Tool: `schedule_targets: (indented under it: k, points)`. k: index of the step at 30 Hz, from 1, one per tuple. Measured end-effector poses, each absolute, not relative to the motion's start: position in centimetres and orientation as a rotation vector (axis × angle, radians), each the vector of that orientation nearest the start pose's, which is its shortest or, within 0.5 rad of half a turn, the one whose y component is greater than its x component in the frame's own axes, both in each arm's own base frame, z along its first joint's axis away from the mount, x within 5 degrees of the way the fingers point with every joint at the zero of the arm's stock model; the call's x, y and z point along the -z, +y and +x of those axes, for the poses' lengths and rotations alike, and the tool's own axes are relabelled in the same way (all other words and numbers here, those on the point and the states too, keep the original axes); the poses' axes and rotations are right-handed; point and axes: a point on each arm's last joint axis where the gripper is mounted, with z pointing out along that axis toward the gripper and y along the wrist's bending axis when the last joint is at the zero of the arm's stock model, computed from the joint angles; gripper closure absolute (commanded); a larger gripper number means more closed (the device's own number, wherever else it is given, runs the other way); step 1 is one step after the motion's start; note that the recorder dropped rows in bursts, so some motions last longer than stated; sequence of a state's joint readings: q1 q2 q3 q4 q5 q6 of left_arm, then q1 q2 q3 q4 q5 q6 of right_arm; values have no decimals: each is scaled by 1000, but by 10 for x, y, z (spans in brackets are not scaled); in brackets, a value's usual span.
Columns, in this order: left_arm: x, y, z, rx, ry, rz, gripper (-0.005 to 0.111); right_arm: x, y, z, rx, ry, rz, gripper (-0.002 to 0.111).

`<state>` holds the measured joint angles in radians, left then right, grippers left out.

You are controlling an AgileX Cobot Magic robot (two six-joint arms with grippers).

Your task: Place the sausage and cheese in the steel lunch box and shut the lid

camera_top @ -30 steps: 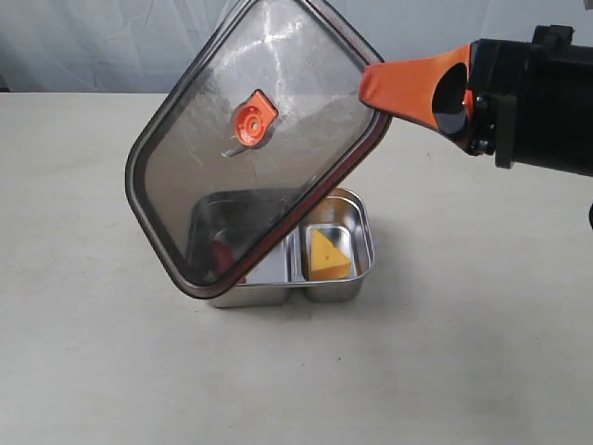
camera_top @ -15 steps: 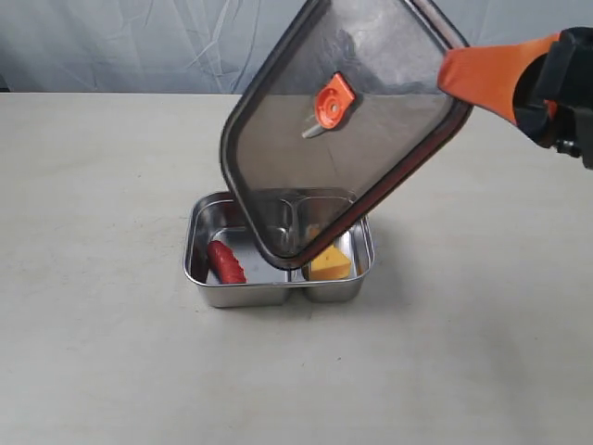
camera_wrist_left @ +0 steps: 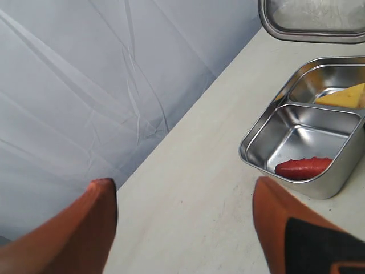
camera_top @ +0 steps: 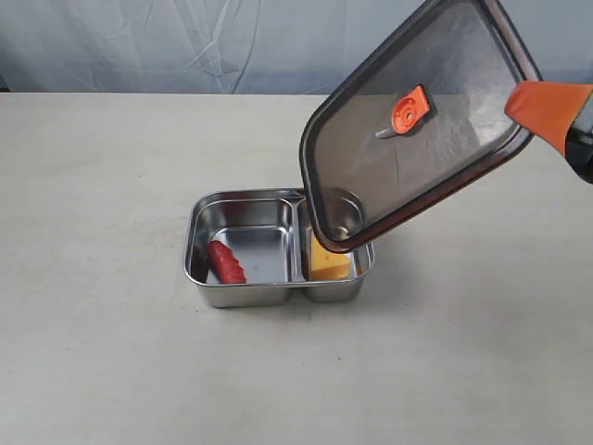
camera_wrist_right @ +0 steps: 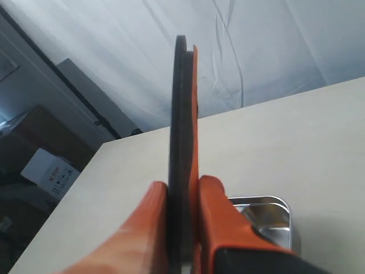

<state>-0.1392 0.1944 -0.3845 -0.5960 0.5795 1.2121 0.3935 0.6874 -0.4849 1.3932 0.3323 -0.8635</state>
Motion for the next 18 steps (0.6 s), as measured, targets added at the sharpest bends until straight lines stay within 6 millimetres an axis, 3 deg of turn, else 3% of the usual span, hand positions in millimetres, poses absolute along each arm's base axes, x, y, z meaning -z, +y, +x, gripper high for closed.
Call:
schedule_targets:
  k: [6,13,18]
  points:
    - [-286,-35,46,-122,1524,920,43,-305,84,117,-1024,1860,-95,109]
    - [-286,-35,46,-122,1524,920,43,-270,70,108,-1050,1899,167,109]
    - [-286,-35,46,-122,1524,920,43,-264,61,92,-1003,1843,111,109]
